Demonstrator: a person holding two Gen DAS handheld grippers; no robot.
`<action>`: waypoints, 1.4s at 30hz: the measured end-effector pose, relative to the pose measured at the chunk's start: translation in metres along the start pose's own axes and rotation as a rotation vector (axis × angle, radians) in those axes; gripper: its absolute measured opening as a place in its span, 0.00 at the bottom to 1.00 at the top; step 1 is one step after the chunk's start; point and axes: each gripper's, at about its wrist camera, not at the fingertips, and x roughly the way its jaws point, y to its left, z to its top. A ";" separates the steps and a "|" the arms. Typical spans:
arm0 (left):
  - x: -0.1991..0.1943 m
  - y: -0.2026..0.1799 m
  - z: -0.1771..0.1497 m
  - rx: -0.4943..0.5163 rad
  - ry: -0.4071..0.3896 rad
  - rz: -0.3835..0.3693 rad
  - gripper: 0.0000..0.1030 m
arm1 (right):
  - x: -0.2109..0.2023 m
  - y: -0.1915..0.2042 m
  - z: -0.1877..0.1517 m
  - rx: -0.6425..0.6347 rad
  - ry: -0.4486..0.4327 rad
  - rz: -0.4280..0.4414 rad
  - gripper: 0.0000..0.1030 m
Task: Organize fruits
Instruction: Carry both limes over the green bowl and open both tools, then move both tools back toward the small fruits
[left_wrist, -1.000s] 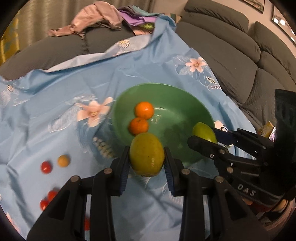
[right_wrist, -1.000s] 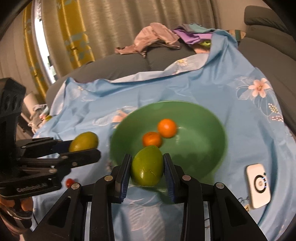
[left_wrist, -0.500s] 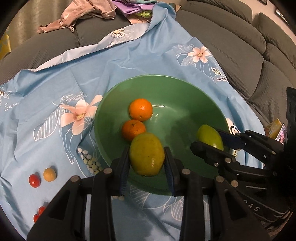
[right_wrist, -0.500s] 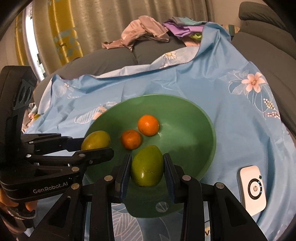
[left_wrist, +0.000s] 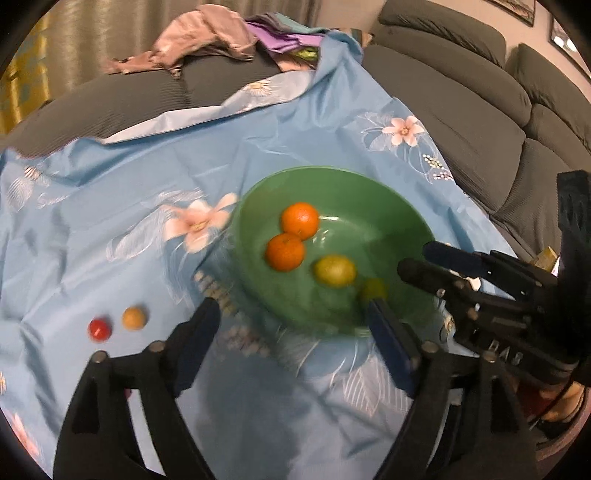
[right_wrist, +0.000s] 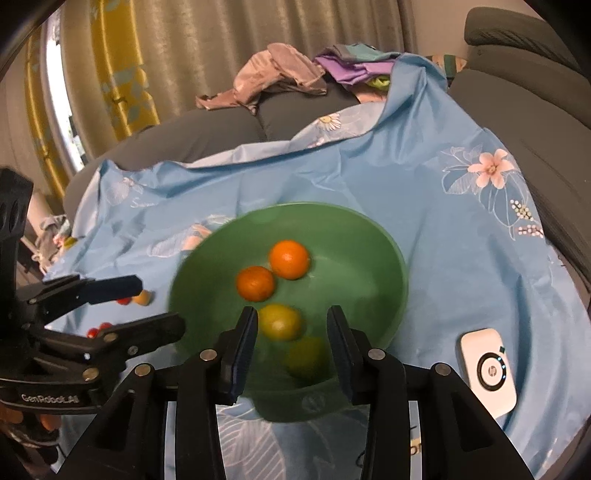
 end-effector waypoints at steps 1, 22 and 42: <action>-0.005 0.003 -0.005 -0.012 0.000 0.007 0.85 | -0.002 0.004 -0.002 -0.003 0.002 0.009 0.38; -0.115 0.114 -0.163 -0.363 0.015 0.244 0.95 | 0.005 0.108 -0.047 -0.212 0.153 0.214 0.39; -0.093 0.126 -0.160 -0.389 0.013 0.167 0.77 | 0.025 0.143 -0.060 -0.289 0.214 0.242 0.39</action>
